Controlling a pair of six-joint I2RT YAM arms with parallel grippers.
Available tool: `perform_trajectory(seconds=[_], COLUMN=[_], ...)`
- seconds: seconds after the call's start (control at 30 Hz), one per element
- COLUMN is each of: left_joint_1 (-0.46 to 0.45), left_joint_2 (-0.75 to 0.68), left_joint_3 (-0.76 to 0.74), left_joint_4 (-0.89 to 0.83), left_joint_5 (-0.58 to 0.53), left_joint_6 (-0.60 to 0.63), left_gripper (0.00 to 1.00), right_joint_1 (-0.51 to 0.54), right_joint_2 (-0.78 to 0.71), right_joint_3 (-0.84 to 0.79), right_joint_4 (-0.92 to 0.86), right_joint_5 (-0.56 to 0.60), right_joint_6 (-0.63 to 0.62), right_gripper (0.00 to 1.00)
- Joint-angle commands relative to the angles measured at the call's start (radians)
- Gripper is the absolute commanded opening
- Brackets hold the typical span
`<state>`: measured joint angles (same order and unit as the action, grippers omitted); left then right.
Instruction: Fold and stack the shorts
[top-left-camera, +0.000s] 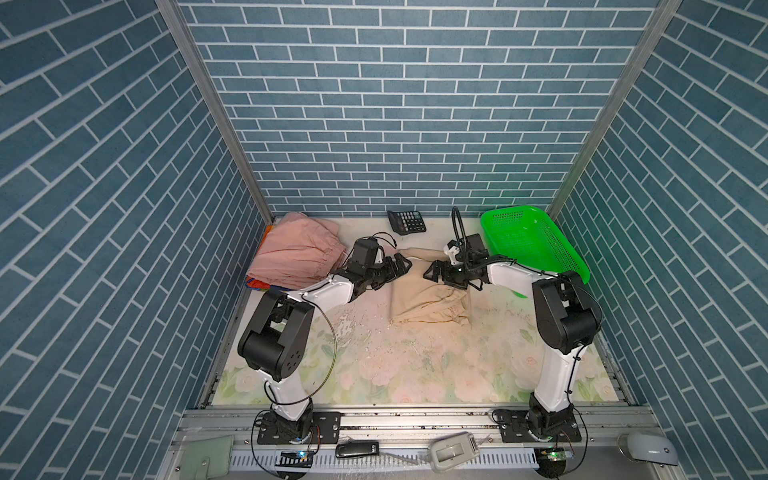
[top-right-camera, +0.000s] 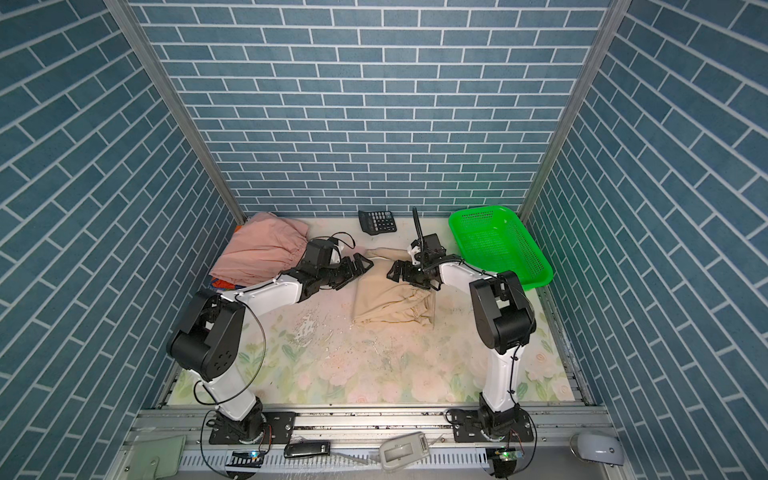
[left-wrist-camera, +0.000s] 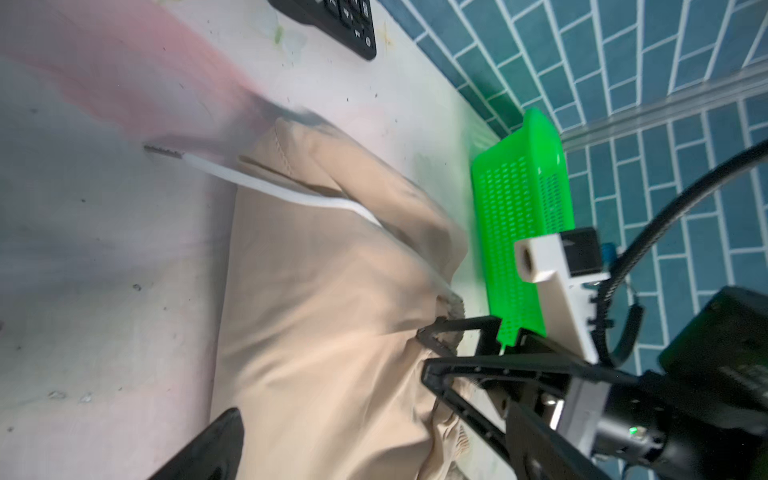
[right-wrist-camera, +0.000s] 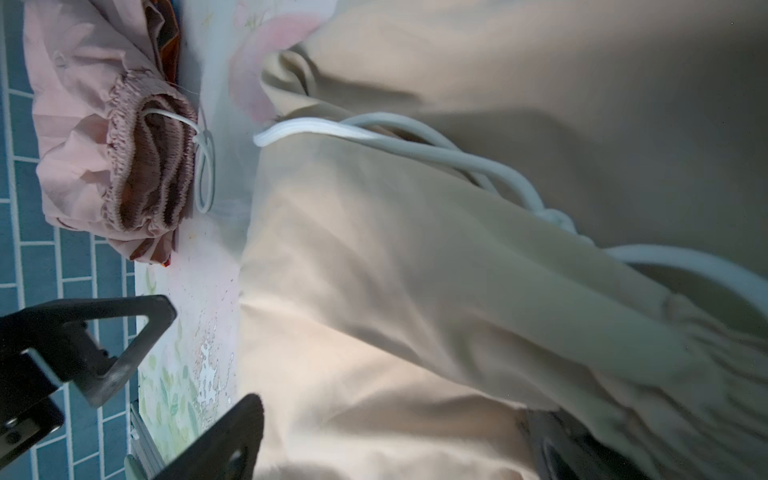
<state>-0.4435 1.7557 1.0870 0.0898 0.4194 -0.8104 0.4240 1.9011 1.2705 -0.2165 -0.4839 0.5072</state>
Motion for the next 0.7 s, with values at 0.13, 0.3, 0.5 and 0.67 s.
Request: perform_trajectory(seconds=[0.13, 0.3, 0.5, 0.67], left_joint_1=[0.0, -0.017, -0.047, -0.053], left_joint_2=[0.086, 0.156, 0.248, 0.301], left_joint_3=[0.113, 0.175, 0.266, 0.316], left_joint_4=[-0.325, -0.398, -0.484, -0.529], left_joint_5=[0.052, 0.07, 0.072, 0.076], left_joint_6=[0.267, 0.341, 0.421, 0.45], left_gripper=[1.0, 1.0, 0.99, 0.95], right_joint_1=[-0.028, -0.069, -0.09, -0.099], right_joint_2=[-0.258, -0.342, -0.403, -0.437], right_joint_3=[-0.071, -0.16, -0.216, -0.262], right_joint_4=[-0.101, -0.091, -0.092, -0.084], right_joint_5=[0.025, 0.028, 0.025, 0.026], right_joint_6=[-0.072, -0.056, -0.052, -0.05], right_gripper=[0.99, 0.99, 0.99, 0.99])
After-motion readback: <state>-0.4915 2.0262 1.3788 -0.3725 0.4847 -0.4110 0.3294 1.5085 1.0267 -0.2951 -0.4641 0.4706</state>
